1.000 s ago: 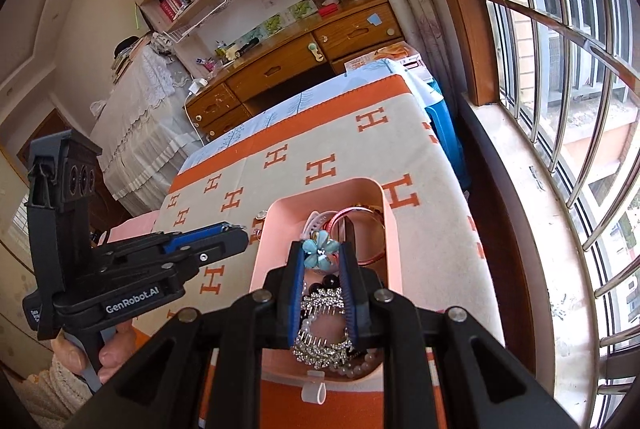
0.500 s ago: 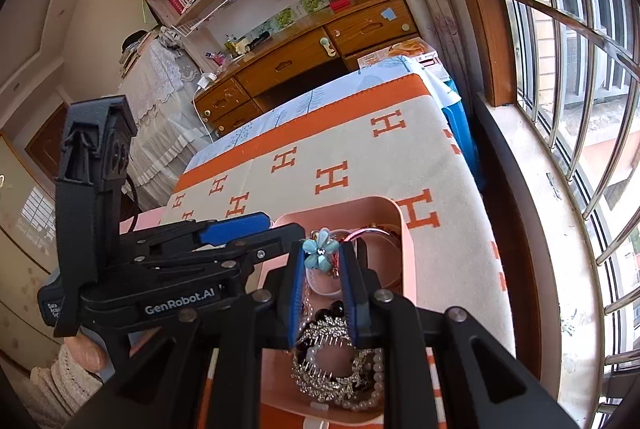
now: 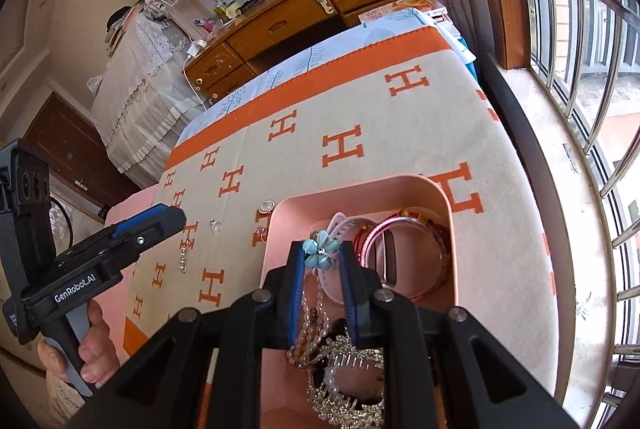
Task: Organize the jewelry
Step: 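Open both tools in the pink box and lift them away, then close the right tool on the large pearl ring while left grasps the pearl safety pin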
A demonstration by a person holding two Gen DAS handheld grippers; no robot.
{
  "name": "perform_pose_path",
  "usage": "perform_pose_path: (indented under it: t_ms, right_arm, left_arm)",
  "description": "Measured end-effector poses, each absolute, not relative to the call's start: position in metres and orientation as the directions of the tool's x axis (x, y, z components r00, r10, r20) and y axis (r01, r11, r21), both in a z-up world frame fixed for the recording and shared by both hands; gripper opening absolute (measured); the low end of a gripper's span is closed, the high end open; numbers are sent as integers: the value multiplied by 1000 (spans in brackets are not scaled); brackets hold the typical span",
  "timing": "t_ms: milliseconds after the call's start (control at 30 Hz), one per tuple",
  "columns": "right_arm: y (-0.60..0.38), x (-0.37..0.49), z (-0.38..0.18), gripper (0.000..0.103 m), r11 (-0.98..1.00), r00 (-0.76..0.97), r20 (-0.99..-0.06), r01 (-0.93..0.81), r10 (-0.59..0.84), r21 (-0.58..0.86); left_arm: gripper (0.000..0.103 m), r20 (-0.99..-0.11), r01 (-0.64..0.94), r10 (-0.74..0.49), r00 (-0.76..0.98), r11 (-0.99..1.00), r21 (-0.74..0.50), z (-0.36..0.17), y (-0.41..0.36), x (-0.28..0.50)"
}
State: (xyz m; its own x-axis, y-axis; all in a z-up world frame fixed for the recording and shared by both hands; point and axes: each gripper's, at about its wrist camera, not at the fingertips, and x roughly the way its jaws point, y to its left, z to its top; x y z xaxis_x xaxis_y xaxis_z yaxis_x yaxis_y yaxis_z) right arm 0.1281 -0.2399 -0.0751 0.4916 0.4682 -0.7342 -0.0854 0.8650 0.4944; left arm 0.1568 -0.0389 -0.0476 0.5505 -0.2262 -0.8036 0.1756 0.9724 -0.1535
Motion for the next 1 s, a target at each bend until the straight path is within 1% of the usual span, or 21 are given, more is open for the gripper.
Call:
perform_pose_path:
  t_ms: [200,500,833,1000]
  right_arm:
    - [-234,123,-71,20,878,485,-755,-59,441,475]
    - [-216,111,-56,20,900,503,-766,-57,399,432]
    - [-162,108,-26,20,914,516,-757,-166,400,370]
    - [-127,113,-20,20,912,504,-759,-220,411,347]
  left_arm:
    - [51,-798,116,-207,567,978,-171,-48,-2,146]
    - [52,-772,67,-193,605,979,-193,-38,42,126]
    - [52,-755,-3,-142,641,982,-187,-22,96,112]
    - [52,-769,-25,-135,625,981,-193,-33,112,110]
